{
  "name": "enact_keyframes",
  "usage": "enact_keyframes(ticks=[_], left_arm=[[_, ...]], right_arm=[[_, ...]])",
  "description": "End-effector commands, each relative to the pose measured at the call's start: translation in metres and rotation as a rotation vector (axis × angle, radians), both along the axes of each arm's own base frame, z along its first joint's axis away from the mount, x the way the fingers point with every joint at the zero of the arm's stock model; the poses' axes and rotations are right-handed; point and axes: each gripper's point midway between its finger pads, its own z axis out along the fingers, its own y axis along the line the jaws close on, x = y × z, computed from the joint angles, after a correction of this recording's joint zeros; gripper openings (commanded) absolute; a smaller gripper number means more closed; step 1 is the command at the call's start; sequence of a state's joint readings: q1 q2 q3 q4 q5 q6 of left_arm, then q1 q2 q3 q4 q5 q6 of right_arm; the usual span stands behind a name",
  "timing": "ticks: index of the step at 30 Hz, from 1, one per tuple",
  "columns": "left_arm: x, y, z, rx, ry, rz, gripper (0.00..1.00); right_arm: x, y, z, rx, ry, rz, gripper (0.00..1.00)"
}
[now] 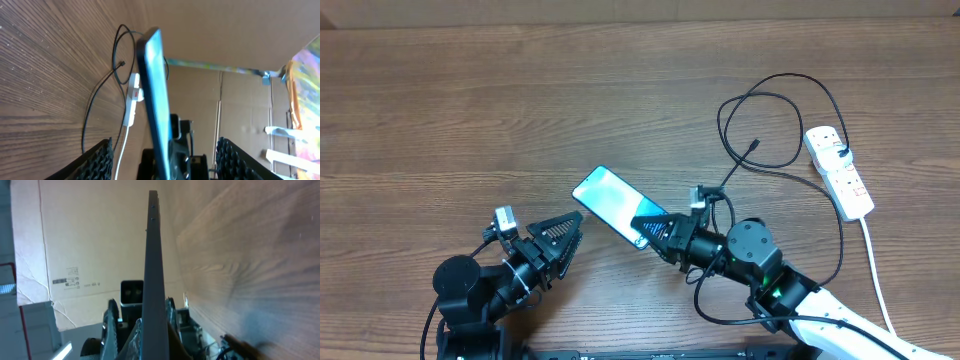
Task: Plug charger to phone and switch on socket
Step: 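Hand the phone back to the left gripper, grasping its lower end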
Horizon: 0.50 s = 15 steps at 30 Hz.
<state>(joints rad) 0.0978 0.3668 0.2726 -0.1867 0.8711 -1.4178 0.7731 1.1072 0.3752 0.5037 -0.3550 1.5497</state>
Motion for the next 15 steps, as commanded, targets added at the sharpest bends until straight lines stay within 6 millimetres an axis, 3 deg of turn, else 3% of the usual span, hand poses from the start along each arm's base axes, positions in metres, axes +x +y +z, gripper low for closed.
enact_keyframes(ticks=[1,8,15], left_arm=[[0.000,-0.002,-0.002,-0.020,0.024,0.007,0.59],[0.002,-0.007,-0.006,-0.003,0.037,0.027,0.57],[0.007,-0.007,-0.010,-0.007,0.070,0.083,0.56]], right_arm=[[-0.001,0.009,0.005,0.035,0.025,-0.021,0.04],[-0.012,0.028,0.012,0.098,0.026,0.027,0.04],[-0.016,0.031,0.012,0.100,0.029,0.039,0.04]])
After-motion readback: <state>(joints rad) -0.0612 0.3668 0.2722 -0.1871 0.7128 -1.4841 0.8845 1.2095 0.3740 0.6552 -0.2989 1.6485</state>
